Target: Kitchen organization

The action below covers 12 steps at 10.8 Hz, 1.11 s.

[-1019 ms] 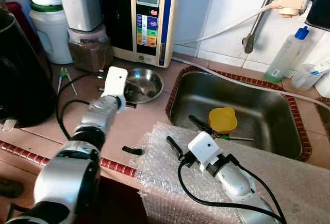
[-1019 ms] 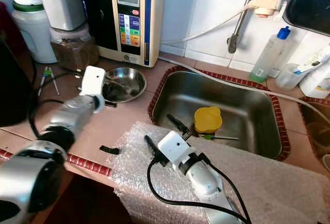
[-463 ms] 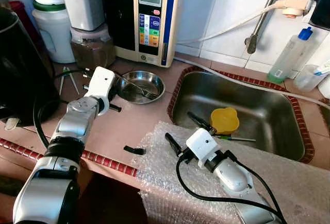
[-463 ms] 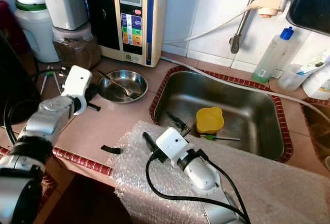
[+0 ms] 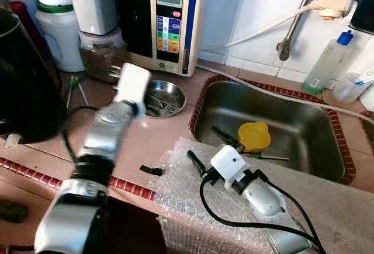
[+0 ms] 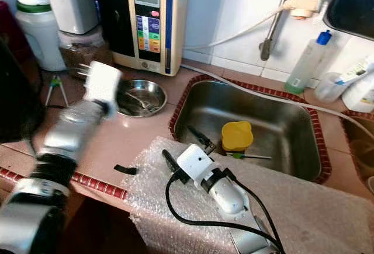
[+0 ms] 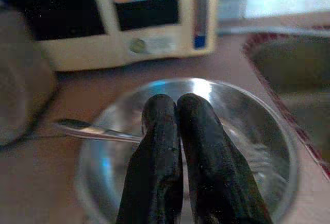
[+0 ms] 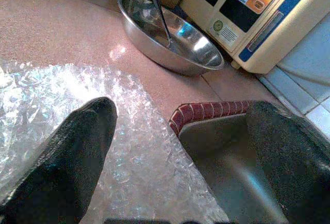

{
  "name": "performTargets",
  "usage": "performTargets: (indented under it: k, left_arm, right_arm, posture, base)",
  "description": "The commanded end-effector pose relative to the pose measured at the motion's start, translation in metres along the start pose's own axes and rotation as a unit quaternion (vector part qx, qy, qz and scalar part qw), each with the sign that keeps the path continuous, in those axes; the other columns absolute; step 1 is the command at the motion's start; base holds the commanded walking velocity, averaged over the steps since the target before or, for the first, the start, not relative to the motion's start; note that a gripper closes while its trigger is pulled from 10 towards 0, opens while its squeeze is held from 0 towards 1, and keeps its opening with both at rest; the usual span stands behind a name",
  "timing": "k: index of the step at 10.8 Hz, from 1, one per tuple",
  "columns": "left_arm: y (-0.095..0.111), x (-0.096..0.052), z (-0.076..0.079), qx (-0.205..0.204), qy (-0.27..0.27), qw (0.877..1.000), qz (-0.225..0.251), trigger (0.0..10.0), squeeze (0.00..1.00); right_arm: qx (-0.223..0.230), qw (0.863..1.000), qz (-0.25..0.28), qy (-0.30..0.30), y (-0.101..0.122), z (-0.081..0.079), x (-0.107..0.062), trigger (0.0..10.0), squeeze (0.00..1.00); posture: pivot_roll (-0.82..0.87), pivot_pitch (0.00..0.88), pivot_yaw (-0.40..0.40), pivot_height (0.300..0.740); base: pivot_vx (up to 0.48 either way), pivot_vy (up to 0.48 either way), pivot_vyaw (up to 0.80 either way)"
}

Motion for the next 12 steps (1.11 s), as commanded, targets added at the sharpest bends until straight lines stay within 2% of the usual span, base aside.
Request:
performTargets:
  k: [1,3,5,8,12]
  left_arm:
    - [-0.009,0.0,0.008,0.021,-0.02,0.999,-0.022,10.0,0.0]
    - [-0.025,-0.004,0.014,0.033,-0.045,0.997,-0.057,10.0,0.0]
    - [-0.044,-0.015,0.006,0.066,-0.063,0.991,-0.098,10.0,0.0]
    - [-0.052,-0.031,-0.01,0.087,-0.073,0.986,-0.12,10.0,0.0]
    - [-0.049,-0.042,-0.024,0.11,-0.068,0.984,-0.125,10.0,0.0]
  right_arm:
    - [-0.008,1.0,-0.002,-0.007,-0.002,0.007,-0.003,10.0,1.0]
    - [-0.009,1.0,-0.004,-0.008,-0.002,0.008,-0.003,10.0,1.0]
    - [-0.007,1.0,-0.006,-0.005,-0.004,0.004,-0.004,10.0,1.0]
    - [-0.007,1.0,-0.007,-0.005,-0.004,0.005,-0.003,10.0,1.0]
    - [-0.006,1.0,-0.006,-0.004,-0.004,0.004,-0.001,10.0,1.0]
  posture:
    - [0.15,0.0,-0.053,0.74]
    - [0.15,0.0,-0.051,0.74]
    - [0.15,0.0,-0.051,0.74]
    - [0.17,0.0,-0.053,0.74]
    - [0.17,0.0,-0.052,0.74]
  base:
    - [0.0,0.0,0.0]
    - [0.0,0.0,0.0]
    - [0.0,0.0,0.0]
    - [0.0,0.0,0.0]
    - [0.0,0.0,0.0]
Point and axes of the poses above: a point about 5 cm out from each wrist's last joint towards the gripper, its own x axis pointing out of the wrist towards the gripper, its own y axis along the axis of the wrist's last joint, z = x × y, the point moved 6 cm from there along x, pointing out of the wrist towards the gripper, and after that the axes turned 2 degrees about -x, right-handed, at the moved point
